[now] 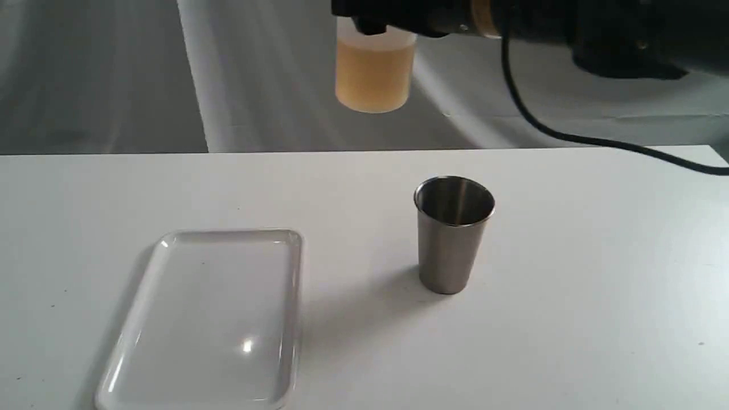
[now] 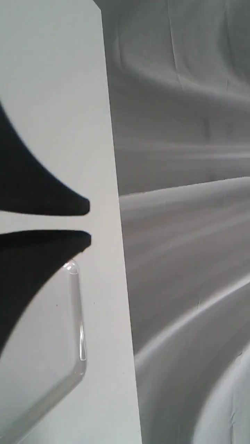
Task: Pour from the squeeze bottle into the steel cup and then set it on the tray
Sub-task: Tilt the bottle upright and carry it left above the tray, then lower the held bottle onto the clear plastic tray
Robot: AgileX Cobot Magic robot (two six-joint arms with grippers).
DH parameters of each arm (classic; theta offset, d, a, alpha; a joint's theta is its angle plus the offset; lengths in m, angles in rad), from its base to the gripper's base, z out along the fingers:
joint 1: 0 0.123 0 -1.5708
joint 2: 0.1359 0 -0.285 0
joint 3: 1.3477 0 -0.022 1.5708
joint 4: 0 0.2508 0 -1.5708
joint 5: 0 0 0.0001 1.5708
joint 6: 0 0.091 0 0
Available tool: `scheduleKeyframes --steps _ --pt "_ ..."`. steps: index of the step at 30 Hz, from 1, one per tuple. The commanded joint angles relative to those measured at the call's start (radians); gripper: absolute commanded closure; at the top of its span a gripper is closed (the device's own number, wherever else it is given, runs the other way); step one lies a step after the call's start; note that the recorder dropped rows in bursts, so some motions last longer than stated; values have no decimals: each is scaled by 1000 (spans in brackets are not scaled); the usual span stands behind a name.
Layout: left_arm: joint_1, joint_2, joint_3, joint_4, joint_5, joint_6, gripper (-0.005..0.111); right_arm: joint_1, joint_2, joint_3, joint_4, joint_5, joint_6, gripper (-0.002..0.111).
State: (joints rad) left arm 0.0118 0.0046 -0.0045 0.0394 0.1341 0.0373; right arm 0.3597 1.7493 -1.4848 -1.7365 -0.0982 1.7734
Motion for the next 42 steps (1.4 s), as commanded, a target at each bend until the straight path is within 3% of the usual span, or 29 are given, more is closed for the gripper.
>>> scheduleKeyframes --steps 1,6,10,21,42 --pt "-5 -5 4 1 -2 -2 98 32 28 -30 63 21 -70 108" --pt "-5 -5 4 1 -2 -2 98 65 63 -30 151 11 -224 108" --pt "-5 -5 4 1 -2 -2 98 91 85 -30 312 -60 -459 108" --pt "-5 -5 4 1 -2 -5 98 142 169 -30 992 -305 -1124 108" --pt "-5 -5 4 1 -2 -4 98 220 364 -30 1254 -460 -1265 108"
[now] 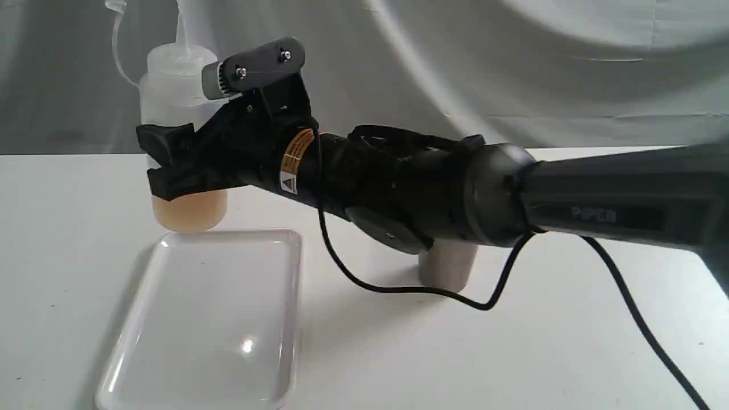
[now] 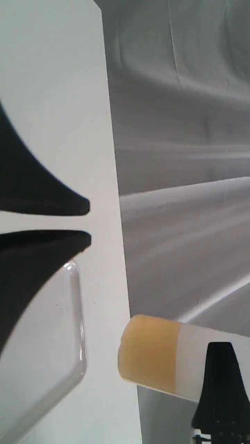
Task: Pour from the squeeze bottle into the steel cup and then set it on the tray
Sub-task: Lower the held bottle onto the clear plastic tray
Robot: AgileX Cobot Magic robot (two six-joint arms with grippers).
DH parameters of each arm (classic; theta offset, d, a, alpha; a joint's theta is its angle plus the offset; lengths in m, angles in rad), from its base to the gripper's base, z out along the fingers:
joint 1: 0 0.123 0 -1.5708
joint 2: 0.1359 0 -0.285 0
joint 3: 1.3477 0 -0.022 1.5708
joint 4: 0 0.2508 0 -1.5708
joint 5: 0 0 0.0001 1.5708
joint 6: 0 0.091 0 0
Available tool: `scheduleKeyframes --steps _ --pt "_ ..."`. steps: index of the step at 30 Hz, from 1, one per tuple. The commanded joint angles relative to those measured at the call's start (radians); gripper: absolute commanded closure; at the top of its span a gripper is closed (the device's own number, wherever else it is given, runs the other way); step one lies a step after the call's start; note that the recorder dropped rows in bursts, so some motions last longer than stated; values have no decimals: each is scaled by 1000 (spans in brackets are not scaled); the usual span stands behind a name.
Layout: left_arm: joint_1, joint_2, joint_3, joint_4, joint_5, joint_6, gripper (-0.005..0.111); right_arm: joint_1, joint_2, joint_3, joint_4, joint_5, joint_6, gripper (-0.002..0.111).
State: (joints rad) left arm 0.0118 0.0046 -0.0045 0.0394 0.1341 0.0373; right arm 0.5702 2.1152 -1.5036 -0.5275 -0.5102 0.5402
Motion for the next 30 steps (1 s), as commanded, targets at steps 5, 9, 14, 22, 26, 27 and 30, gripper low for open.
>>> scheduleKeyframes --steps 5,9,14,22,26,27,30 --pt "-5 -5 4 1 -2 -4 98 25 29 -11 76 -43 -139 108" --pt "-5 -5 4 1 -2 -4 98 36 53 -11 76 -46 -149 108" --pt "-5 -5 4 1 -2 -4 98 51 77 -9 97 -55 -135 108" --pt "-5 -5 4 1 -2 -4 98 68 126 -9 132 -60 -141 108" --pt "-5 -5 4 1 -2 -4 98 68 143 -5 166 -55 -178 108" --pt "-5 -5 4 1 -2 -4 98 68 148 -5 174 -53 -181 108" --pt "-5 -5 4 1 -2 -2 98 68 167 -5 185 -53 -195 108"
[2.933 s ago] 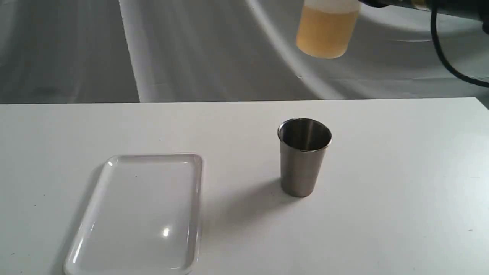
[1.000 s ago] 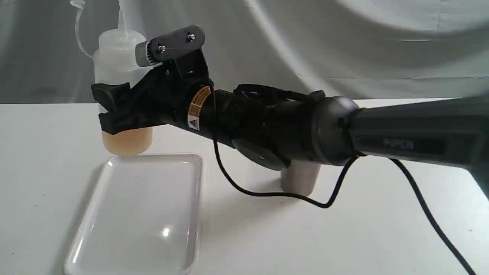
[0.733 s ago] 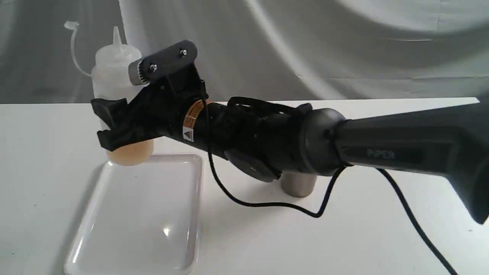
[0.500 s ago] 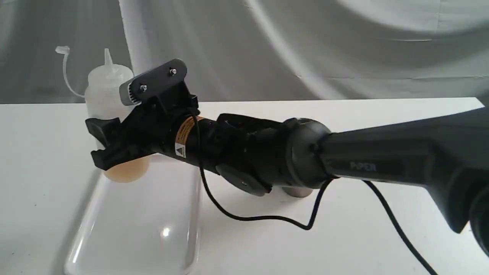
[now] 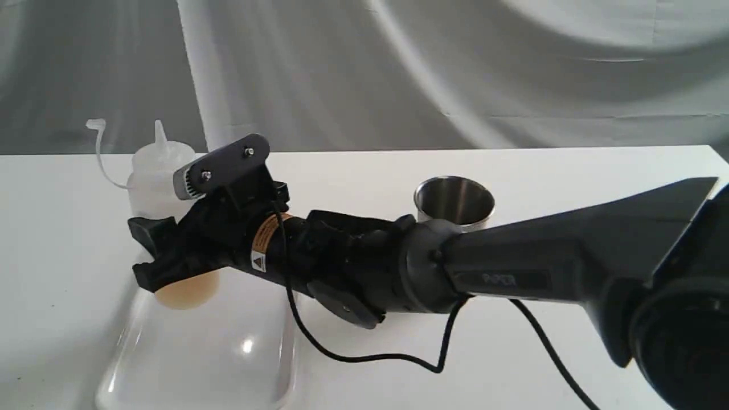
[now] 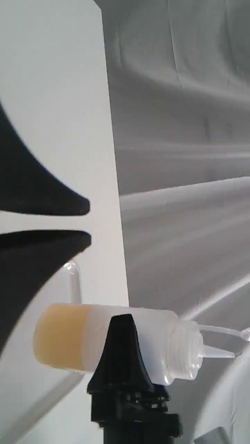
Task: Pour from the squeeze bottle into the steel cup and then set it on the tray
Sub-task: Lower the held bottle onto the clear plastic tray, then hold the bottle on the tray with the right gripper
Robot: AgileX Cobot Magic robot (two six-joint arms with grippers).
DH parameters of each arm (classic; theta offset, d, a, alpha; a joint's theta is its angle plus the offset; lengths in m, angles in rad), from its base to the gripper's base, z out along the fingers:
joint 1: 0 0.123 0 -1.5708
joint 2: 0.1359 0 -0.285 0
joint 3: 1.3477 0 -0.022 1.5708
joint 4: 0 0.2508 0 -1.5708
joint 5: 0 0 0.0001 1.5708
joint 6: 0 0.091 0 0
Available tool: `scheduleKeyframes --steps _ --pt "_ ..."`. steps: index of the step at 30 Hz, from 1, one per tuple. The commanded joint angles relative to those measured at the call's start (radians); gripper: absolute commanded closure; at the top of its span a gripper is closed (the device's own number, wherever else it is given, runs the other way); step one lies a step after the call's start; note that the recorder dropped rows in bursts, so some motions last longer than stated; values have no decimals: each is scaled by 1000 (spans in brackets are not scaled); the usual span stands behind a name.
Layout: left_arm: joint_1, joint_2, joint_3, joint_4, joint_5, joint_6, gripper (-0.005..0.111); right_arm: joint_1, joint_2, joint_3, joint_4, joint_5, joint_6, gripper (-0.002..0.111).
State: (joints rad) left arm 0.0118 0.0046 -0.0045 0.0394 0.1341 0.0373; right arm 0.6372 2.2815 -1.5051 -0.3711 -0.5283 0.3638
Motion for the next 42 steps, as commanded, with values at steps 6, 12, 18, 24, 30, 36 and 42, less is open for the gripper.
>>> scheduleKeyframes --steps 6,12,18,24,30,36,42 --pt "-5 -5 4 1 -2 -2 98 1 26 -3 56 -35 -42 108" --pt "-5 -5 4 1 -2 -4 98 1 30 -3 77 -12 -107 108" --pt "-5 -5 4 1 -2 -4 98 1 30 -3 139 47 -172 108" --pt "-5 -5 4 1 -2 -1 98 1 37 -3 148 34 -171 108" --pt "-5 -5 4 1 -2 -1 98 4 48 -3 148 32 -171 108" --pt "-5 -5 4 1 -2 -6 98 4 48 -3 148 26 -164 108" --pt "-5 -5 4 1 -2 -6 98 6 48 -3 148 26 -116 107"
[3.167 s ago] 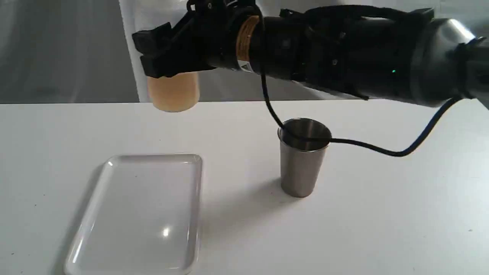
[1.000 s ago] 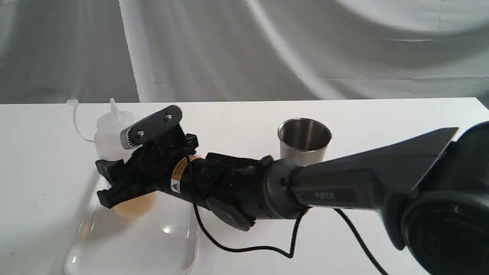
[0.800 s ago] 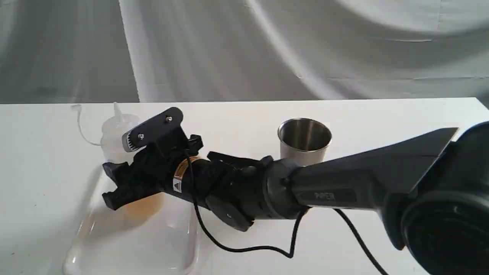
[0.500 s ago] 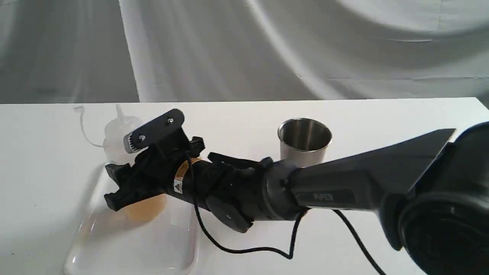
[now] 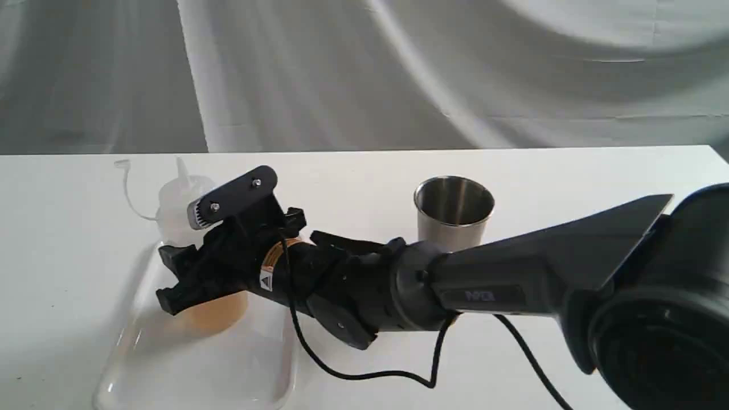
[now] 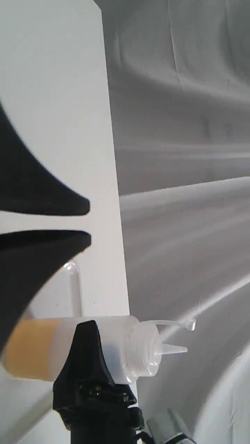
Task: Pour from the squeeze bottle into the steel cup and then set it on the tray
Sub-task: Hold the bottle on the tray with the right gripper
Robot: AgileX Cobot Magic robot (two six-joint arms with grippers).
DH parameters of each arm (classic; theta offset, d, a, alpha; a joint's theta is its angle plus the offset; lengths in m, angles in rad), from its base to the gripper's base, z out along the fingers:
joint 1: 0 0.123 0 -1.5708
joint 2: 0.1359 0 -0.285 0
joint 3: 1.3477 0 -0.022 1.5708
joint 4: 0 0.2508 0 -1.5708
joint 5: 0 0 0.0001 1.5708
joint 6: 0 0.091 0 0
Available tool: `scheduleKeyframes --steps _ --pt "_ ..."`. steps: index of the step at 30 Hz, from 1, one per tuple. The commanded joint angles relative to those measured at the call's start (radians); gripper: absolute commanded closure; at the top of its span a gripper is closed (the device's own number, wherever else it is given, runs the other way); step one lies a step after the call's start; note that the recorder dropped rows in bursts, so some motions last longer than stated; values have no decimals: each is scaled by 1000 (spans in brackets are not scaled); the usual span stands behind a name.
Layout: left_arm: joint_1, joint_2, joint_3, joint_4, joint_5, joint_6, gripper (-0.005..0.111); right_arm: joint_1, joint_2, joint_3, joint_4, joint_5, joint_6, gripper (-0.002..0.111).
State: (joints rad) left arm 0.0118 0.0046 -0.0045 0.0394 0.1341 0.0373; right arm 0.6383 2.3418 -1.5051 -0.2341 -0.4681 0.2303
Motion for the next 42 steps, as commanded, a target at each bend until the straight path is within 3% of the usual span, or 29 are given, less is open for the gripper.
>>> scheduleKeyframes --steps 1,15,20,33,42 --pt "-5 -5 4 1 -2 -6 98 7 -12 -3 11 -34 18 106" --pt "-5 -5 4 1 -2 -2 98 12 -12 -3 14 -34 26 51" --pt "-5 -5 4 1 -2 -5 98 12 -12 -3 14 -34 35 38" --pt "-5 -5 4 1 -2 -1 98 12 -12 -3 14 -19 35 25" --pt "-5 -5 4 1 -2 -5 98 29 -12 -3 11 -40 82 25"
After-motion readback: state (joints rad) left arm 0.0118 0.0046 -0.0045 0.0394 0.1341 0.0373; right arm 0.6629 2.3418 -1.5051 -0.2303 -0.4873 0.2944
